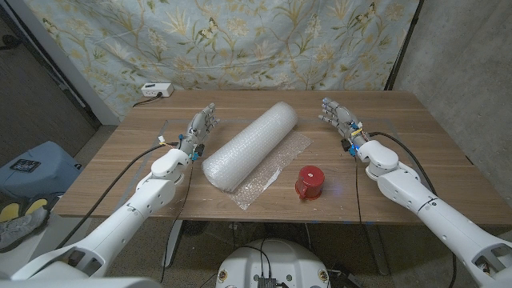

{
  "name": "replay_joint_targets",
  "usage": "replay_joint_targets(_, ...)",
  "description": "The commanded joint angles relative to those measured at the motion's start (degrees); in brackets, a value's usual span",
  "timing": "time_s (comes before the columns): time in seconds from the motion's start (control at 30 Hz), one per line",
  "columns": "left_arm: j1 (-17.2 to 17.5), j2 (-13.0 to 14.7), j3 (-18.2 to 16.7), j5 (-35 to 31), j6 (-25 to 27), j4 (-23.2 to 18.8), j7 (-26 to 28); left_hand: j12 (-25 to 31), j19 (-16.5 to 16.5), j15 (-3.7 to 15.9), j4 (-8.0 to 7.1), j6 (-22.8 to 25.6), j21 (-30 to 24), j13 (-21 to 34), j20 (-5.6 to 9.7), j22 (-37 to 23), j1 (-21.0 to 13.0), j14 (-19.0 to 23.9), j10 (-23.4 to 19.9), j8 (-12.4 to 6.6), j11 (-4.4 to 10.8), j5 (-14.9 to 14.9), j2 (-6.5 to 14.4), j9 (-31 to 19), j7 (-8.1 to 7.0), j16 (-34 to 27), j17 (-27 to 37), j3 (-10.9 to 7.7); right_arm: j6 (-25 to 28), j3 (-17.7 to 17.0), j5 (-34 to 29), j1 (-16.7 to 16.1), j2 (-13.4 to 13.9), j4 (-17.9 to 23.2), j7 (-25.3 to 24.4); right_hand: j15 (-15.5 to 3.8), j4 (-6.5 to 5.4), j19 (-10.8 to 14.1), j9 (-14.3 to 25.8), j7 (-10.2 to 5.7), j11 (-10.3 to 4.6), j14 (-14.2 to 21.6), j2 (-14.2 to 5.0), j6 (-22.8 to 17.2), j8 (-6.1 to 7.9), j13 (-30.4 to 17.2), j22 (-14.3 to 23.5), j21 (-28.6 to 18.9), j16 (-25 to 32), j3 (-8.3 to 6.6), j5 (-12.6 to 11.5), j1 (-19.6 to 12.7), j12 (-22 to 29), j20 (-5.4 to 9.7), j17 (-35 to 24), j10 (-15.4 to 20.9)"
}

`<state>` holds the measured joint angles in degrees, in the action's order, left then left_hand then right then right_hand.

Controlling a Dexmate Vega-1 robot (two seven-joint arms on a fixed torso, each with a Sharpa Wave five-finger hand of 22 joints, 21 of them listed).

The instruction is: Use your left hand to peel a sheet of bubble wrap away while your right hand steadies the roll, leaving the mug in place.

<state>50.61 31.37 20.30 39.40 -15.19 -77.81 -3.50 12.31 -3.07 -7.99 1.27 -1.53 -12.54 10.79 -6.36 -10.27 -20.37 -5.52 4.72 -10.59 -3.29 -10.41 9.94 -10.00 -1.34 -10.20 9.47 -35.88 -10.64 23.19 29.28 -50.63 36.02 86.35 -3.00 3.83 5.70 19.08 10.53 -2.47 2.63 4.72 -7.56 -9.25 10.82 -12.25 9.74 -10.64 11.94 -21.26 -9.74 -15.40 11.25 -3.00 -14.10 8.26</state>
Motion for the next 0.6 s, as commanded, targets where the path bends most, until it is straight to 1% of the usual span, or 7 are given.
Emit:
replay_joint_targets(0.03, -1.0, 0.3, -0.1, 1.2, 1.5, 0.9, -1.5, 0.3, 0.1, -0.59, 0.57, 0.7, 0.0, 0.3, -0.6, -0.1, -0.6, 0.0, -0.2, -0.48, -0.26, -0.5, -0.2, -0.3, 0.09, -0.2, 0.3, -0.05, 3.5, 2.1, -5.5, 2.8, 2.5, 3.1, -0.3, 0.44, 0.46, 0.0, 0.3, 0.02, 0.31, -0.1, 0.3, -0.5, 0.36, -0.1, 0.2, -0.2, -0.1, -0.2, -0.3, -0.7, 0.4, -0.54, 0.1, 0.3)
replay_joint_targets(0.17, -1.7, 0.2, 0.1, 1.2, 1.7, 1.5, -2.0, 0.3, 0.1, -0.62, 0.72, 1.0, 0.1, 0.3, -0.61, -0.1, -0.7, 0.0, -0.3, -0.56, -0.34, -0.6, -0.2, -0.3, 0.21, -0.2, 0.3, -0.06, 4.9, 2.7, -7.8, 3.6, 3.7, 4.9, -0.4, 0.69, 0.62, -0.2, 0.3, 0.01, 0.33, -0.2, 0.39, -0.5, 0.36, -0.1, 0.2, -0.2, -0.1, -0.21, -0.3, -0.9, 0.4, -0.76, 0.2, 0.2)
replay_joint_targets(0.47, -2.0, 0.0, 0.2, 1.2, 2.2, 1.5, -1.7, 0.3, -0.1, -0.69, 0.94, 1.3, 0.1, 0.3, -0.78, -0.1, -0.9, 0.2, -0.5, -0.58, -0.54, -0.6, -0.1, -0.4, 0.3, -0.2, 0.3, -0.08, 5.5, 3.8, -10.9, 5.2, 5.3, 6.7, 1.4, 1.15, 1.0, -0.6, 0.3, -0.06, 0.27, -0.5, 0.61, -0.5, 0.36, -0.1, 0.2, -0.1, -0.2, -0.21, -0.3, -1.1, 0.3, -1.19, 0.4, -0.2)
replay_joint_targets(0.6, -1.9, -0.1, 0.1, 1.4, 2.4, 1.2, -1.4, 0.3, -0.1, -0.72, 1.06, 1.4, 0.1, 0.3, -0.77, -0.1, -0.9, 0.3, -0.5, -0.58, -0.53, -0.6, -0.1, -0.4, 0.3, -0.3, 0.3, -0.1, 6.3, 4.3, -12.2, 6.0, 5.9, 7.5, 2.3, 1.24, 1.15, -0.7, 0.3, -0.04, 0.53, -0.6, 0.7, -0.5, 0.36, -0.1, 0.2, -0.1, -0.3, -0.21, -0.3, -1.2, 0.3, -1.38, 0.4, -0.1)
